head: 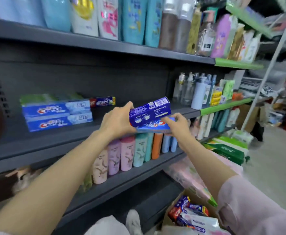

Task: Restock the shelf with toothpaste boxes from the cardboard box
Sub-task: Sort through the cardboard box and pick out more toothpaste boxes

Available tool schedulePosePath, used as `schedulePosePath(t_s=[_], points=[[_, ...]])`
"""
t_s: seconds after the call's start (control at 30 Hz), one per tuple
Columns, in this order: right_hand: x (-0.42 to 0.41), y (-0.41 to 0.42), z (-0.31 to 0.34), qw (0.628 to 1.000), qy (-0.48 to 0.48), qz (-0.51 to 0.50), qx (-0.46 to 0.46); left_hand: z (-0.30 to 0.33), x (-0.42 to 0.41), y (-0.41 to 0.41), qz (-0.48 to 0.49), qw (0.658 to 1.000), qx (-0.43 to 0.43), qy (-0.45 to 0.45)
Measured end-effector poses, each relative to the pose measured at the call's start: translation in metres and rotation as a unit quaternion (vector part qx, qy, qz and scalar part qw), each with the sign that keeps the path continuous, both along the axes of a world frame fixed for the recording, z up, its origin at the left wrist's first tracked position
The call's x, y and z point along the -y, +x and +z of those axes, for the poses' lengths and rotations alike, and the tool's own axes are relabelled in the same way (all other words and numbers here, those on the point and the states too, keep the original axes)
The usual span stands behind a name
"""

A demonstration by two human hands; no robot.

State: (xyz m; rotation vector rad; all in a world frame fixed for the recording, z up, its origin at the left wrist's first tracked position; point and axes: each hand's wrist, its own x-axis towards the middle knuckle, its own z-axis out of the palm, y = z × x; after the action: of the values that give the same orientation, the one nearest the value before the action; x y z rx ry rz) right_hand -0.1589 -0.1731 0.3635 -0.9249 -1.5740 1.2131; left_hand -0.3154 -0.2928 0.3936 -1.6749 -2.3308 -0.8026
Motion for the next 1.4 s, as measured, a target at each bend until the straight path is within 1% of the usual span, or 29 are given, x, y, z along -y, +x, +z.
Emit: schedulePosePath(t_s=[0.1, 0.17, 0.2, 0.27, 0.33, 0.4, 0.47, 0.53, 0.63, 0.73, 0.83, 0.9, 0.97, 1.03, 1.07, 1.1, 1.13, 1.2, 1.23, 1.27, 1.4], points=[[0.014, -0.031, 0.01, 0.984, 0.085, 0.066, 0.139, 0.011, 0.033, -0.031, 0.032, 0.998, -0.038, -0.026], [0.022, -0.055, 0.019, 0.966, 0.12, 0.123, 0.193, 0.016, 0.05, -0.051, 0.052, 0.996, -0.068, -0.034], [0.027, -0.068, 0.023, 0.957, 0.139, 0.153, 0.204, 0.018, 0.057, -0.06, 0.063, 0.994, -0.079, -0.038], [0.037, -0.095, 0.03, 0.944, 0.159, 0.212, 0.195, 0.023, 0.069, -0.082, 0.091, 0.992, -0.073, -0.038], [0.046, -0.122, 0.035, 0.946, 0.141, 0.253, 0.143, 0.025, 0.082, -0.106, 0.114, 0.993, -0.03, -0.019], [0.051, -0.149, 0.036, 0.949, 0.144, 0.252, 0.118, 0.024, 0.093, -0.13, 0.135, 0.991, 0.023, 0.016], [0.055, -0.179, 0.035, 0.949, 0.159, 0.244, 0.12, 0.02, 0.106, -0.152, 0.165, 0.983, 0.055, 0.058], [0.058, -0.205, 0.033, 0.946, 0.171, 0.251, 0.115, 0.016, 0.115, -0.172, 0.205, 0.975, 0.045, 0.067], [0.063, -0.238, 0.031, 0.936, 0.189, 0.271, 0.121, 0.011, 0.126, -0.197, 0.248, 0.968, -0.002, 0.038], [0.063, -0.265, 0.029, 0.934, 0.17, 0.296, 0.111, 0.012, 0.132, -0.216, 0.261, 0.965, -0.005, 0.028], [0.063, -0.28, 0.029, 0.93, 0.129, 0.323, 0.117, 0.017, 0.135, -0.228, 0.292, 0.956, 0.0, 0.015], [0.061, -0.288, 0.028, 0.936, 0.112, 0.321, 0.091, 0.019, 0.134, -0.234, 0.315, 0.949, -0.009, 0.011], [0.061, -0.294, 0.025, 0.952, 0.076, 0.294, 0.036, 0.02, 0.132, -0.236, 0.324, 0.946, -0.023, 0.006], [0.063, -0.3, 0.022, 0.97, 0.001, 0.24, -0.022, 0.022, 0.126, -0.235, 0.317, 0.948, -0.013, 0.01], [0.065, -0.302, 0.021, 0.972, -0.045, 0.223, -0.05, 0.023, 0.123, -0.234, 0.311, 0.95, -0.004, 0.013], [0.069, -0.303, 0.02, 0.966, -0.09, 0.228, -0.08, 0.025, 0.12, -0.232, 0.304, 0.953, 0.003, 0.016], [0.075, -0.304, 0.021, 0.953, -0.129, 0.249, -0.117, 0.027, 0.118, -0.23, 0.299, 0.954, 0.009, 0.017], [0.087, -0.304, 0.027, 0.915, -0.19, 0.294, -0.199, 0.03, 0.117, -0.225, 0.293, 0.955, 0.02, 0.028], [0.091, -0.302, 0.031, 0.901, -0.206, 0.307, -0.227, 0.031, 0.117, -0.222, 0.292, 0.955, 0.027, 0.039], [0.093, -0.302, 0.034, 0.895, -0.211, 0.31, -0.241, 0.031, 0.118, -0.22, 0.291, 0.955, 0.035, 0.051], [0.091, -0.291, 0.048, 0.916, -0.156, 0.261, -0.262, 0.027, 0.123, -0.212, 0.272, 0.957, 0.077, 0.07]])
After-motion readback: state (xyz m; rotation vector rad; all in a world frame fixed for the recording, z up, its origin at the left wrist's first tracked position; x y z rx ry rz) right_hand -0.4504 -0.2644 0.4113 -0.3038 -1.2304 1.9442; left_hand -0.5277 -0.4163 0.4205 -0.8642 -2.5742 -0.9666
